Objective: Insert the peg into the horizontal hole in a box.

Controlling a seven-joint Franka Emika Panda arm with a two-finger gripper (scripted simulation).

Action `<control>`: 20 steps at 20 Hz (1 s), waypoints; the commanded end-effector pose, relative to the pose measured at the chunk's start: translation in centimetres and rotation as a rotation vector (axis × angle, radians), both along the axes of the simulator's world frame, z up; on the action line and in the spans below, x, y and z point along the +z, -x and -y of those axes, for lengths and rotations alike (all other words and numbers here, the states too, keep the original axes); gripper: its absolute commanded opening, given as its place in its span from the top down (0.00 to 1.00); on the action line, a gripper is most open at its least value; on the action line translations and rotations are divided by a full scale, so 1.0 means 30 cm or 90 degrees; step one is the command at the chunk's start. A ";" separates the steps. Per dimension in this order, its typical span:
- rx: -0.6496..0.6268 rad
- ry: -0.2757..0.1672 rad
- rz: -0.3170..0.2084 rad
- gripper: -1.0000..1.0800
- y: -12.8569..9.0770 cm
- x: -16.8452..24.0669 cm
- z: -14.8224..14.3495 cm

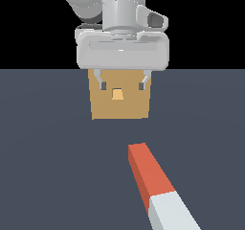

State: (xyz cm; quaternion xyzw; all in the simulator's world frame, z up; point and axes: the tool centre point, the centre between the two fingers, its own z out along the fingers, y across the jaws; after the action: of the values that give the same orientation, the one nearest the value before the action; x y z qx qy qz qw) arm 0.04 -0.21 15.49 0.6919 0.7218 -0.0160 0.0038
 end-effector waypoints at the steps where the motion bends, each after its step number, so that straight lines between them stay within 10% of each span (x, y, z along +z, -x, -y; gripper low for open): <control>1: 0.000 0.000 0.000 0.04 0.000 0.000 0.000; 20: 0.042 -0.007 0.004 0.04 -0.060 -0.113 0.311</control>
State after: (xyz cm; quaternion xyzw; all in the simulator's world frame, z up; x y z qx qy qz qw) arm 1.58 -8.19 12.60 0.6713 0.7411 -0.0106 0.0030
